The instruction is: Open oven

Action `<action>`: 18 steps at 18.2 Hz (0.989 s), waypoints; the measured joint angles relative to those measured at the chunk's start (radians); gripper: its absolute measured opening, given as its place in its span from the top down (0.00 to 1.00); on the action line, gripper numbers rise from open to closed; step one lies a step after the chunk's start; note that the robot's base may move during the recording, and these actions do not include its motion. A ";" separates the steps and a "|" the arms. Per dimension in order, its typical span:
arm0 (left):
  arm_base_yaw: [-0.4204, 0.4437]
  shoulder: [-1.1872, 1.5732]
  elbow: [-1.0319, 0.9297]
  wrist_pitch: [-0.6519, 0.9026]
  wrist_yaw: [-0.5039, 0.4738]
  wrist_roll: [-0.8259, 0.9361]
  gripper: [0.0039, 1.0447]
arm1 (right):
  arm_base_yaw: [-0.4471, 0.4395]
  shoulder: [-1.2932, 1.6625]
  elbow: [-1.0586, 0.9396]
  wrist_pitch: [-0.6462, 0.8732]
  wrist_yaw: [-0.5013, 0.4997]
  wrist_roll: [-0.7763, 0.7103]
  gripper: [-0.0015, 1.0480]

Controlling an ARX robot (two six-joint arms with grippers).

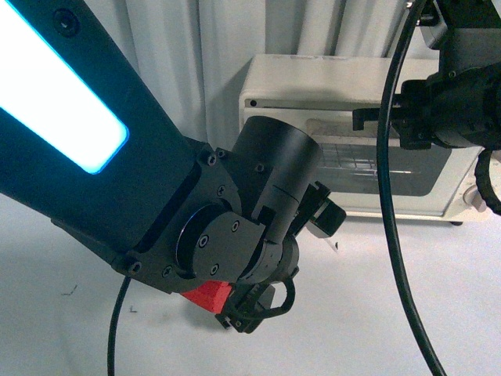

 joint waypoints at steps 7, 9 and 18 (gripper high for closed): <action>0.000 0.000 0.000 0.001 0.001 0.000 0.06 | 0.008 -0.062 -0.106 0.017 0.008 0.057 0.98; 0.000 0.000 0.000 0.000 0.000 0.000 0.06 | 0.012 -0.074 -0.130 0.023 0.012 0.064 0.98; -0.001 -0.002 -0.002 -0.004 0.002 0.006 0.07 | 0.003 -0.180 -0.351 0.049 0.076 0.075 0.98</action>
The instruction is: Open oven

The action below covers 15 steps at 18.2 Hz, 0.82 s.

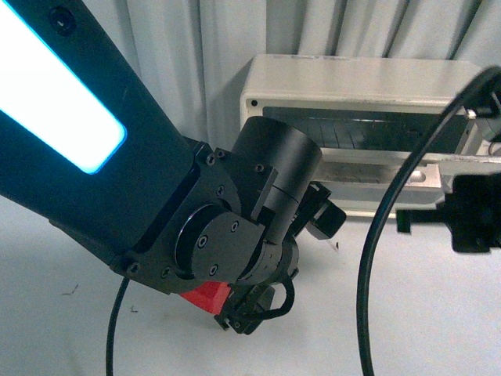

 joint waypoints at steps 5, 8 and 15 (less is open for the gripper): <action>0.000 -0.002 0.000 -0.001 -0.002 0.000 0.07 | -0.062 -0.327 -0.176 0.022 0.037 -0.069 0.98; 0.000 -0.002 0.000 -0.002 -0.002 0.000 0.07 | -0.273 -0.641 -0.337 -0.087 -0.069 -0.163 0.93; 0.000 -0.002 0.000 -0.002 -0.002 0.000 0.07 | -1.057 -0.784 -0.448 -0.029 -0.647 -0.357 0.26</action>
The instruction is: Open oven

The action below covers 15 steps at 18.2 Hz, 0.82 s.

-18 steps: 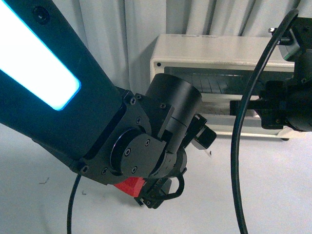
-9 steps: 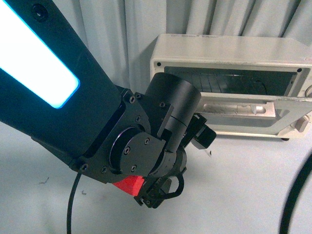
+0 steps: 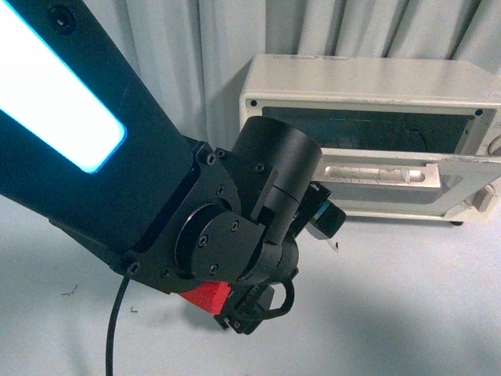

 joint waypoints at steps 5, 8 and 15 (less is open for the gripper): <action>0.000 0.000 0.000 0.001 0.002 0.000 0.07 | 0.028 0.122 -0.057 0.273 -0.168 0.099 0.15; 0.000 0.000 0.000 0.000 -0.008 0.000 0.07 | 0.181 -0.055 -0.172 0.352 -0.153 0.182 0.43; 0.000 0.000 0.000 0.000 0.000 0.000 0.07 | 0.496 -0.507 -0.172 -0.033 0.172 0.205 0.98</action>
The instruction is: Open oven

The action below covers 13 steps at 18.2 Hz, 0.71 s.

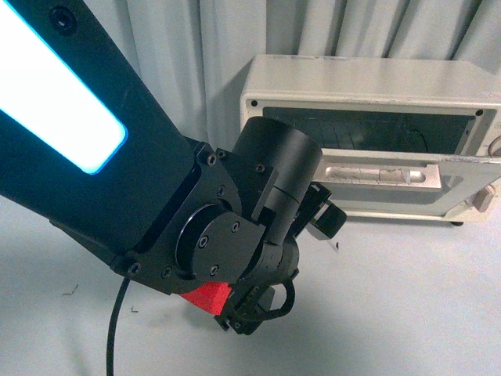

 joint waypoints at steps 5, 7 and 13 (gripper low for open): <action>0.000 0.000 0.000 0.000 0.000 0.000 0.07 | 0.143 -0.132 0.000 -0.133 0.145 0.000 0.98; 0.000 0.000 0.000 0.000 0.000 0.000 0.07 | 0.192 -0.178 0.000 -0.189 0.201 0.001 0.98; 0.000 0.000 0.000 0.000 -0.001 0.000 0.07 | 0.315 -0.338 0.001 -0.347 0.321 0.005 0.98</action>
